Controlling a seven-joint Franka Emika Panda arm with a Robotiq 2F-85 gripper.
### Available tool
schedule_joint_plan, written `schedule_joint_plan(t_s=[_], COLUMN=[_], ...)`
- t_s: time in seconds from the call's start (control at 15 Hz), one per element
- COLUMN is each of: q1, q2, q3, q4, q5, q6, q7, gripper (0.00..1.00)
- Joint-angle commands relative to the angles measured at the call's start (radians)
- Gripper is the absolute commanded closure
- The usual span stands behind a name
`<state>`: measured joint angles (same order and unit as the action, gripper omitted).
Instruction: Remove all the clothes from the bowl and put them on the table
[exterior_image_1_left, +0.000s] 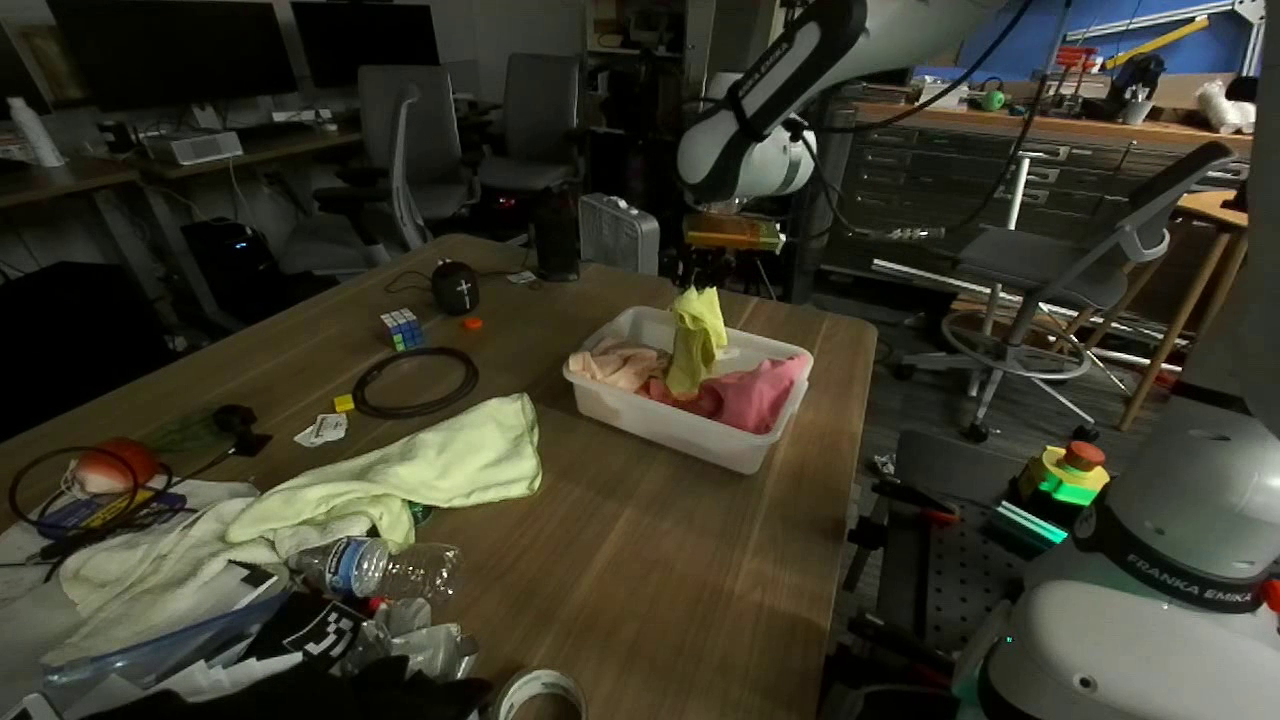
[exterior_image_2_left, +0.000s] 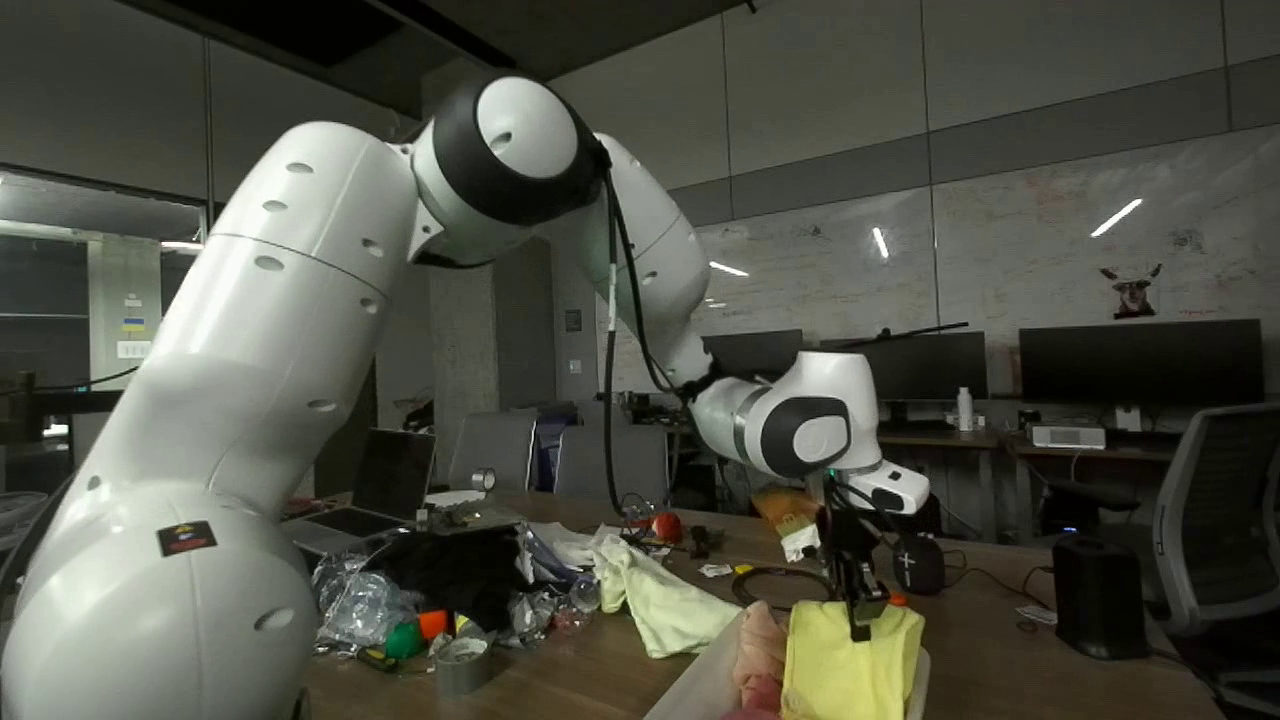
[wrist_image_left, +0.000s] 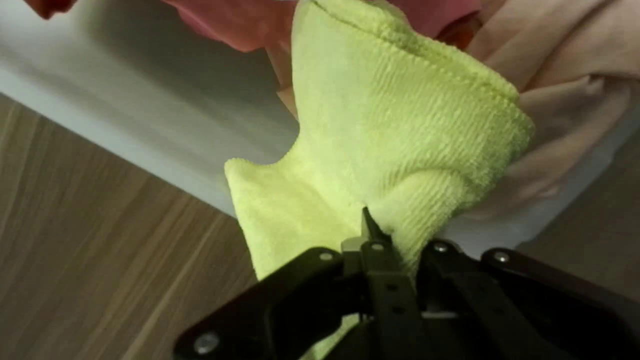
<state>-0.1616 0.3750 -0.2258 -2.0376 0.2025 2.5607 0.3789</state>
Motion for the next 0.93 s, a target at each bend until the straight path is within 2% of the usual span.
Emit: schedule_joint_plan(t_s=[0.0, 0.27, 0.47, 0.87], q1=[-0.003, -0.005, 0.001, 0.059], q2=[-0.183, -0.339, -0.42, -0.477], q3=[0.007, 0.013, 0.028, 0.123], q4=[-0.143, -0.23, -0.271, -0.329], q5=[0.002, 0.002, 0.0, -0.058], q6=[0.111, 0.197, 0.211, 0.193], q7=[-0.063, -0.109, -0.145, -0.213], gripper=[0.9, 0.91, 0.91, 0.91])
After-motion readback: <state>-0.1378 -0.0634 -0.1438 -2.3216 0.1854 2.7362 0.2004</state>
